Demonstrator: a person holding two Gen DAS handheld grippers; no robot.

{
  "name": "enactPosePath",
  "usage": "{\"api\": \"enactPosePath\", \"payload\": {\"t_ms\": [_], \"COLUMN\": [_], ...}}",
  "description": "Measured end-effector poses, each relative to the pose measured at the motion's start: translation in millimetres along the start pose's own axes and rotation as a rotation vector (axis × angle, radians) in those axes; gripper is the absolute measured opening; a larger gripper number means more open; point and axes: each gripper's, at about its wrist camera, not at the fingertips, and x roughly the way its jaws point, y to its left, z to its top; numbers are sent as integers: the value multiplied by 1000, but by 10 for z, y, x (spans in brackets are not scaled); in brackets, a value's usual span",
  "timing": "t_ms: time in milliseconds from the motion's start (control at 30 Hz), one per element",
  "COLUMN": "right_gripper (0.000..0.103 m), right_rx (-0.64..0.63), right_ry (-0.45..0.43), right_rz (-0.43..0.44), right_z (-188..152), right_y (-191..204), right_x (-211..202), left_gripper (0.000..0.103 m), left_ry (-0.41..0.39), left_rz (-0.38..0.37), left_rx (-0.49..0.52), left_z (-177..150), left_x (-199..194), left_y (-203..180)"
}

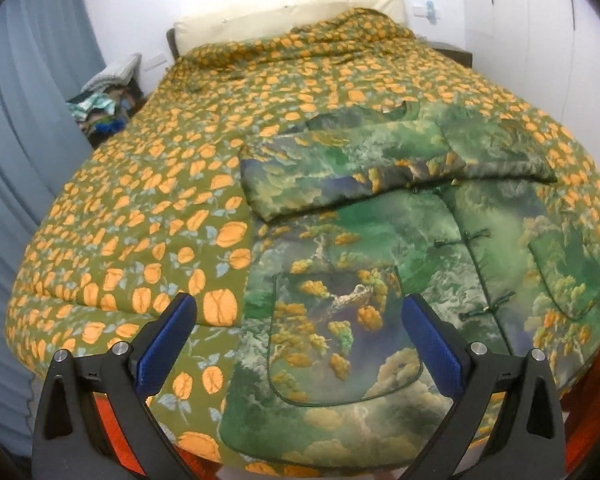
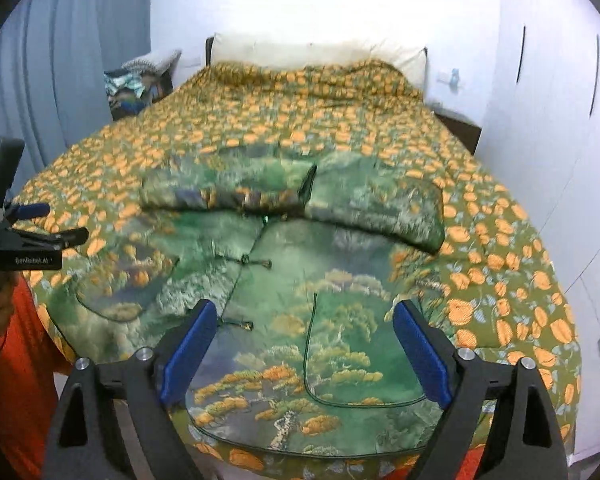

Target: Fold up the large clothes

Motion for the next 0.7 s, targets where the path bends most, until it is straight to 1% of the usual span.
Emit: {"api": "enactPosePath", "payload": {"t_ms": [100,200,267,333,367,467,500,567,600,633,667,700], "right_gripper": [96,97,98,98,98,98,99,100,100,100,101,101], "right_rx": [13,35,58,82,96,166,196,252,282,320,338,365], "right_ry": [5,18,25,28,25,2,-2,15,31,66,104,172], "right_rz": [-11,-19,-28,-39,-46,-86,-97,-91,-91,-96,-98,-99], "right_z": [-15,-69,-104,-131,-141,-175,-194,-242,-269,-313,-335,-378], "right_y": [17,13,-10,-60,-93,-297,-404,-657,-802,-1021,-1156,-1354], "right_x": [-16,11,21,21,11,-67,-94,-96,-79,-21,47,172], "left_gripper": [102,102,102,103,103,102,102,102,102,102,102,102], "left_ry": [-7,-9,-8,15,46,156,182,202,215,243,268,298], "left_rz": [8,15,0,-29,-50,-72,-67,-38,-27,-29,-36,-58], "left_rx": [-3,-7,-19,-35,-49,-112,-129,-149,-157,-164,-179,-205], "left_z": [-23,-55,-77,-114,-149,-291,-336,-396,-420,-448,-482,-533], "left_x": [-43,-70,-60,-5,72,342,425,541,616,711,794,890], "left_y": [8,23,42,75,112,295,392,570,679,788,876,976]}}
